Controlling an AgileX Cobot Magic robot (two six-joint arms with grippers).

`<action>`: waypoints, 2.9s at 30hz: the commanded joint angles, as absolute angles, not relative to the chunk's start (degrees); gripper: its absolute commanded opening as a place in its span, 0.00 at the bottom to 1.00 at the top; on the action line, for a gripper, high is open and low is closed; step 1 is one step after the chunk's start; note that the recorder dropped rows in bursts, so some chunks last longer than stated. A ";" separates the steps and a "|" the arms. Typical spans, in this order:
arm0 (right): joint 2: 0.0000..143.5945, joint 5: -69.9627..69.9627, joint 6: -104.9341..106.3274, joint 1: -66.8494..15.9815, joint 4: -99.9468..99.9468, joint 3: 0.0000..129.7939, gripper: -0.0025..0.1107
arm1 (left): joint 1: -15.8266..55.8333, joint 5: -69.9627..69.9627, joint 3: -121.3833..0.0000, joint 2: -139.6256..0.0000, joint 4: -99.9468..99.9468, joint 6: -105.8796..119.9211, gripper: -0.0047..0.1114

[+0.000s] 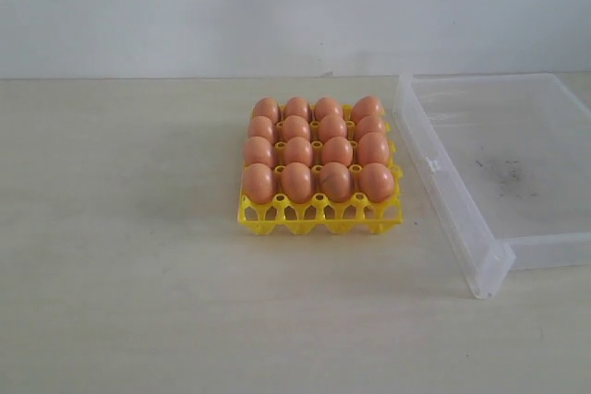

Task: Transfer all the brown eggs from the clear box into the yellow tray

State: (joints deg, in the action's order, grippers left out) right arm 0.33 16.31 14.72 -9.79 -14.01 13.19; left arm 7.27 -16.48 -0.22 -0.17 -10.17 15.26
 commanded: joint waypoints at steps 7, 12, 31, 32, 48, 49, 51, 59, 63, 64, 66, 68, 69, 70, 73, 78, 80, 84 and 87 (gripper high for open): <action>3.62 11.78 17.73 -9.82 -16.61 5.01 0.02 | 7.14 -16.21 0.00 0.00 -10.09 15.54 0.07; 3.62 11.78 12.26 -9.82 -20.98 5.01 0.02 | 7.14 -16.21 0.00 0.00 -10.09 15.54 0.07; 0.00 10.99 11.88 -11.26 -20.98 5.13 0.02 | 7.14 -16.25 0.00 0.00 -10.09 15.54 0.07; 0.00 10.99 11.88 -11.16 -20.98 5.23 0.02 | 7.14 -16.25 0.00 0.00 -10.09 15.54 0.07; 0.00 4.17 11.88 -10.92 -20.98 0.00 0.02 | 7.14 -16.25 0.00 0.00 -10.09 15.54 0.07; 0.00 7.59 11.88 -10.87 -20.64 0.00 0.02 | 7.14 -16.25 0.00 0.00 -10.09 15.54 0.07; 0.00 10.13 11.88 -10.87 -21.55 0.00 0.02 | 7.14 -16.35 0.00 0.00 -10.09 15.54 0.07; 0.00 10.37 11.88 -10.87 -21.55 0.00 0.02 | 7.14 -16.35 0.00 0.00 -10.09 15.54 0.07; 0.00 10.37 11.88 -10.87 -21.55 0.00 0.02 | 7.14 -16.35 0.00 0.00 -10.09 15.54 0.07; 0.00 10.37 11.88 -10.87 -21.55 0.00 0.02 | 7.14 -16.35 0.00 0.00 -10.09 15.54 0.07; 0.00 10.37 11.88 -10.87 -21.55 0.00 0.02 | 7.14 -16.35 0.00 0.00 -10.09 15.54 0.07; 0.00 10.37 11.88 -10.87 -21.55 0.00 0.02 | 7.14 -16.35 0.00 0.00 -10.09 15.54 0.07; 0.00 10.37 11.88 -10.87 -21.55 0.00 0.02 | 7.14 -16.35 0.00 0.00 -10.09 15.54 0.07; 0.00 10.37 11.88 -10.87 -21.55 0.00 0.02 | 7.14 -16.35 0.00 0.00 -10.09 15.54 0.07; 0.00 10.37 11.88 -10.87 -21.55 0.00 0.02 | 7.14 -16.35 0.00 0.00 -10.09 15.54 0.07; 0.00 10.37 11.88 -10.87 -21.55 0.00 0.02 | 7.14 -16.35 0.00 0.00 -10.09 15.54 0.07; 0.00 10.37 11.88 -10.87 -21.55 0.00 0.02 | 7.14 -16.35 0.00 0.00 -10.09 15.54 0.07; 0.00 10.37 11.88 -10.87 -21.55 0.00 0.02 | 7.14 -16.35 0.00 0.00 -10.09 15.54 0.07; 0.00 10.37 11.88 -10.87 -21.55 0.00 0.02 | 7.14 -16.35 0.00 0.00 -10.09 15.54 0.07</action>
State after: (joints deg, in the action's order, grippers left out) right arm 0.30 10.30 11.81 -11.02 -21.59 -0.03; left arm 7.27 -16.48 -0.22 -0.17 -10.17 15.26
